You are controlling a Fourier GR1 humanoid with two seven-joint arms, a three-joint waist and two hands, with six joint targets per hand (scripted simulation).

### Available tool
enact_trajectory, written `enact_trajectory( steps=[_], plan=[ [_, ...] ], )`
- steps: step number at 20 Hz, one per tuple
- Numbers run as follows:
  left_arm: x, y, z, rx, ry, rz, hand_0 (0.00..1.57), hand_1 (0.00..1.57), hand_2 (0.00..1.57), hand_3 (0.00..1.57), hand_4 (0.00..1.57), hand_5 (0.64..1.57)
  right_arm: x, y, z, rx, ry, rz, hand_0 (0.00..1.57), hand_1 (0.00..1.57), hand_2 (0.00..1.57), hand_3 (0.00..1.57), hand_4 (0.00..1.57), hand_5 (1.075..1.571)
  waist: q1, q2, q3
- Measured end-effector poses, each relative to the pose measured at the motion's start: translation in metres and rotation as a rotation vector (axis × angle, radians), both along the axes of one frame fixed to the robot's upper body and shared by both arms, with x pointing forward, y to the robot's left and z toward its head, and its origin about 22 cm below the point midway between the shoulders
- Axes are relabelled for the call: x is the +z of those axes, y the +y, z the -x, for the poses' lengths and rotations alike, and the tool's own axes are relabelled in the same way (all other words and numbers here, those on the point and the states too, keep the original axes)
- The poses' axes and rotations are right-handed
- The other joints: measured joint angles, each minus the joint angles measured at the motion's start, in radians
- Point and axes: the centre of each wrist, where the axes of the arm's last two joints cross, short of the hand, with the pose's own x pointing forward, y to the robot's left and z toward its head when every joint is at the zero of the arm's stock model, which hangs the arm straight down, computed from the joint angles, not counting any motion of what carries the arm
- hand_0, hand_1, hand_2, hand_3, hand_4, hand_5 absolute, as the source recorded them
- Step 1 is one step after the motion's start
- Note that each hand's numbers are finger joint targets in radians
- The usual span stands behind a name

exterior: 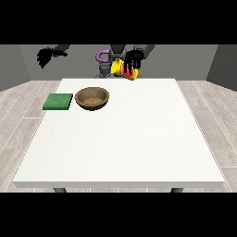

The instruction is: Pick the cup and pour the ball into the bowl, then pick the bowl and place it on the pad

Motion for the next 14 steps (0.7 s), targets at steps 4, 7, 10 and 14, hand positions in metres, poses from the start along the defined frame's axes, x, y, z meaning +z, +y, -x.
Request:
enact_trajectory(
  steps=[4, 7, 10, 14],
  plan=[
    [-0.01, -0.039, 0.009, -0.073, 0.014, -0.209, 1.49, 1.49, 1.57, 1.57, 1.57, 1.019, -0.002, -0.002, -0.001, -0.004, -0.007, -0.002, 0.0, 0.0, 0.0, 0.0, 0.0, 1.571, -0.003, 0.0, -0.0005],
    [-0.011, -0.062, 0.013, -0.12, 0.004, -0.397, 1.53, 1.53, 1.57, 1.57, 1.56, 1.164, 0.0, 0.0, -0.006, 0.009, -0.011, -0.006, 0.0, 0.0, 0.0, 0.0, 0.0, 1.57, -0.012, 0.006, -0.0001],
    [-0.01, -0.072, 0.014, -0.143, -0.025, -0.593, 1.5, 1.5, 1.57, 1.57, 1.49, 1.236, -0.001, -0.002, -0.006, 0.011, -0.011, -0.012, 0.0, 0.0, 0.0, 0.0, 0.0, 1.571, -0.012, 0.006, -0.0002],
    [-0.018, -0.092, 0.023, -0.179, -0.046, -0.792, 1.45, 1.45, 1.57, 1.57, 1.53, 1.143, -0.005, -0.01, -0.001, -0.002, 0.008, -0.01, 0.0, 0.0, 0.0, 0.0, 0.0, 1.571, 0.002, -0.01, -0.0008]
  ],
)
